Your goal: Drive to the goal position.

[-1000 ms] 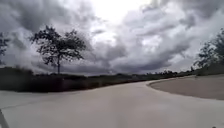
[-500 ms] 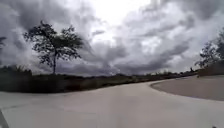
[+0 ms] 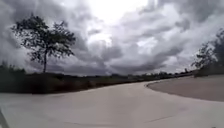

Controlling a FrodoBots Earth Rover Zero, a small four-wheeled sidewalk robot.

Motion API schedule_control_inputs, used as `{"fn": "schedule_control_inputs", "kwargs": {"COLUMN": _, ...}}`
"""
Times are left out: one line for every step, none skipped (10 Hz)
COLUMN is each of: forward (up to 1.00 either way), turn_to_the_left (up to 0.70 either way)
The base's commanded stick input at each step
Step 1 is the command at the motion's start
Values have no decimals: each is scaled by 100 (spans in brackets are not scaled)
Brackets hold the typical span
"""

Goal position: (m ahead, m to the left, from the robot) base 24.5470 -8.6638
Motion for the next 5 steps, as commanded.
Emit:
{"fn": "schedule_control_inputs", "kwargs": {"forward": 85, "turn_to_the_left": -34}}
{"fn": "schedule_control_inputs", "kwargs": {"forward": 85, "turn_to_the_left": -5}}
{"fn": "schedule_control_inputs", "kwargs": {"forward": 85, "turn_to_the_left": 0}}
{"fn": "schedule_control_inputs", "kwargs": {"forward": 85, "turn_to_the_left": 0}}
{"fn": "schedule_control_inputs", "kwargs": {"forward": 85, "turn_to_the_left": 0}}
